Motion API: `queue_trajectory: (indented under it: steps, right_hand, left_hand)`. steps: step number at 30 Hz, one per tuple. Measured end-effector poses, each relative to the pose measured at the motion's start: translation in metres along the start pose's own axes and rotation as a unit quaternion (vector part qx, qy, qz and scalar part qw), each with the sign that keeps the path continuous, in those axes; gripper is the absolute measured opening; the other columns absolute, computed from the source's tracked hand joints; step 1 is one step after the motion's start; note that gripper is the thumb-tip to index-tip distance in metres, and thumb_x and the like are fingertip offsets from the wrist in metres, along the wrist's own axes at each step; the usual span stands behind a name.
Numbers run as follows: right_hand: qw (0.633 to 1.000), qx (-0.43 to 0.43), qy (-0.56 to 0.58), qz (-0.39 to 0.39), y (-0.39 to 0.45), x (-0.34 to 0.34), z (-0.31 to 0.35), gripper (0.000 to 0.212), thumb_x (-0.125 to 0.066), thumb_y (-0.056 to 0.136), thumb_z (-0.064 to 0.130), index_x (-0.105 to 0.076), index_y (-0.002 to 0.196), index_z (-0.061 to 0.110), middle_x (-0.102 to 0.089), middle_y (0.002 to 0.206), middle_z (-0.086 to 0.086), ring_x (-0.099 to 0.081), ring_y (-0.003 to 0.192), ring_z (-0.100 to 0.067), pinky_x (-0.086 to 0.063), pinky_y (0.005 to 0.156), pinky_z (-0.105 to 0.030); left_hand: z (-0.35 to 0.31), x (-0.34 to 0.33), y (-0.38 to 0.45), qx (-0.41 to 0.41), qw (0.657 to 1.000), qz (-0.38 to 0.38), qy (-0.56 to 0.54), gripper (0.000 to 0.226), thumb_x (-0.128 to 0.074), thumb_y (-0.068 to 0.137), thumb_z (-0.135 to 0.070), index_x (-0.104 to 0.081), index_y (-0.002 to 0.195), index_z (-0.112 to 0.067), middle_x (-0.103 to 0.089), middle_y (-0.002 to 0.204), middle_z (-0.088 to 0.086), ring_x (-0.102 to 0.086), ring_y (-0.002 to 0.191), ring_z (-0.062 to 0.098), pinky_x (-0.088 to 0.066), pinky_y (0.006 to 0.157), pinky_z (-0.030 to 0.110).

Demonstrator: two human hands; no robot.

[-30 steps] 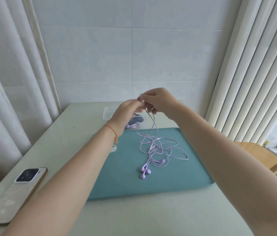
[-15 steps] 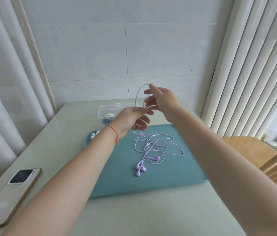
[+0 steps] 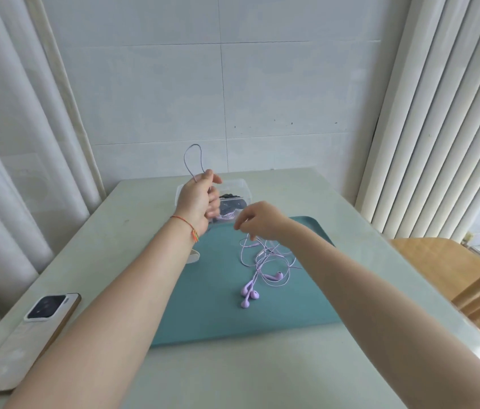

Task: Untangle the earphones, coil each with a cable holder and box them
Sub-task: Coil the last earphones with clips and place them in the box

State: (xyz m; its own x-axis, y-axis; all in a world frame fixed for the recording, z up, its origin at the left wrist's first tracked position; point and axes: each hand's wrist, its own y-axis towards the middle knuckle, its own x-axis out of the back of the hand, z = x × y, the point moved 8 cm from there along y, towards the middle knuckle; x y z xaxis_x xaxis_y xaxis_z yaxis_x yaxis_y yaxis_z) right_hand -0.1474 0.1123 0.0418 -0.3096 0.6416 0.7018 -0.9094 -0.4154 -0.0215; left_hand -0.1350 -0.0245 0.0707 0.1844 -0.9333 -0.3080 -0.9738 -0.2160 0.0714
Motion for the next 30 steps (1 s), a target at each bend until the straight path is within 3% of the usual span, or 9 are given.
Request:
queue_trajectory:
  steps: [4,6,8,11,13,16,21,25,30]
  right_hand:
    - [0.977,-0.059,0.058,-0.198,0.005,0.066,-0.021,0.018,-0.054,0.086,0.005,-0.070,0.086,0.015,-0.052,0.060,0.006,-0.049,0.053,-0.013,-0.043,0.053,-0.022]
    - [0.951,-0.081,0.133,-0.268,0.003,0.092,-0.035,0.020,-0.053,0.085,0.006,-0.065,0.074,0.018,-0.054,0.059,0.003,-0.053,0.054,-0.018,-0.049,0.062,-0.031]
    - [0.926,-0.084,0.195,-0.313,0.000,0.110,-0.042,0.019,-0.055,0.085,0.012,-0.061,0.067,0.015,-0.053,0.057,-0.003,-0.053,0.058,-0.025,-0.046,0.062,-0.036]
    - [0.912,-0.084,0.215,-0.339,-0.008,0.125,-0.038,0.030,-0.056,0.089,0.031,-0.063,0.064,0.016,-0.049,0.060,-0.003,-0.046,0.060,-0.021,-0.039,0.061,-0.031]
    - [0.912,-0.092,0.217,-0.336,-0.011,0.128,-0.036,0.037,-0.052,0.092,0.041,-0.064,0.065,0.018,-0.049,0.060,-0.001,-0.046,0.057,-0.018,-0.038,0.060,-0.028]
    - [0.917,-0.117,0.232,-0.303,-0.012,0.124,-0.039,0.045,-0.048,0.093,0.048,-0.064,0.068,0.014,-0.056,0.064,-0.001,-0.054,0.056,-0.017,-0.046,0.063,-0.029]
    - [0.922,-0.122,0.259,-0.260,-0.015,0.112,-0.048,0.051,-0.054,0.087,0.058,-0.067,0.085,0.008,-0.060,0.067,-0.002,-0.061,0.058,-0.017,-0.054,0.075,-0.033]
    - [0.932,-0.161,0.238,-0.221,-0.017,0.109,-0.049,0.070,-0.035,0.090,0.067,-0.069,0.078,0.007,-0.059,0.073,-0.006,-0.056,0.064,-0.022,-0.052,0.076,-0.036]
    - [0.950,-0.165,0.227,-0.135,-0.018,0.110,-0.040,0.088,-0.012,0.096,0.063,-0.070,0.071,0.002,-0.047,0.062,-0.008,-0.040,0.047,-0.020,-0.031,0.048,-0.023]
  left_hand:
    - [-0.015,0.040,0.002,-0.108,0.929,-0.094,0.341,0.032,-0.047,0.086,-0.040,-0.059,0.070,-0.015,-0.043,0.052,0.001,-0.042,0.049,0.021,-0.034,0.050,0.027]
    - [-0.008,0.037,-0.003,-0.112,0.881,-0.044,0.458,0.047,-0.049,0.078,-0.057,-0.065,0.074,-0.013,-0.061,0.067,0.005,-0.057,0.069,0.025,-0.044,0.065,0.031]
    - [0.007,0.031,-0.006,-0.078,0.827,0.014,0.557,0.055,-0.061,0.071,-0.070,-0.060,0.064,-0.015,-0.060,0.065,-0.003,-0.057,0.067,0.019,-0.041,0.062,0.029]
    - [0.019,0.031,-0.002,-0.080,0.749,0.015,0.658,0.052,-0.061,0.084,-0.053,-0.045,0.053,-0.013,-0.041,0.051,-0.001,-0.045,0.059,0.024,-0.027,0.050,0.027]
    - [0.023,0.037,0.003,-0.046,0.811,-0.021,0.583,0.045,-0.050,0.092,-0.041,-0.058,0.058,-0.013,-0.043,0.050,0.001,-0.044,0.055,0.024,-0.029,0.050,0.027]
    - [0.048,0.049,0.003,0.123,0.971,-0.074,0.193,0.042,-0.043,0.097,-0.035,-0.041,0.058,-0.018,-0.028,0.037,-0.006,-0.025,0.031,0.013,-0.017,0.038,0.016]
    - [0.062,0.043,0.005,0.203,0.964,-0.102,-0.141,0.038,-0.029,0.100,-0.031,-0.027,0.062,-0.024,-0.015,0.035,-0.007,-0.014,0.024,0.010,-0.007,0.037,0.014]
    - [0.053,0.028,0.006,0.185,0.970,-0.085,-0.133,0.043,-0.029,0.101,-0.040,-0.033,0.062,-0.021,-0.017,0.036,-0.007,-0.015,0.025,0.010,-0.009,0.036,0.013]
    - [0.052,0.004,0.008,0.194,0.977,-0.025,-0.080,0.049,-0.027,0.100,-0.050,-0.037,0.064,-0.019,-0.019,0.036,-0.006,-0.015,0.026,0.010,-0.011,0.037,0.011]
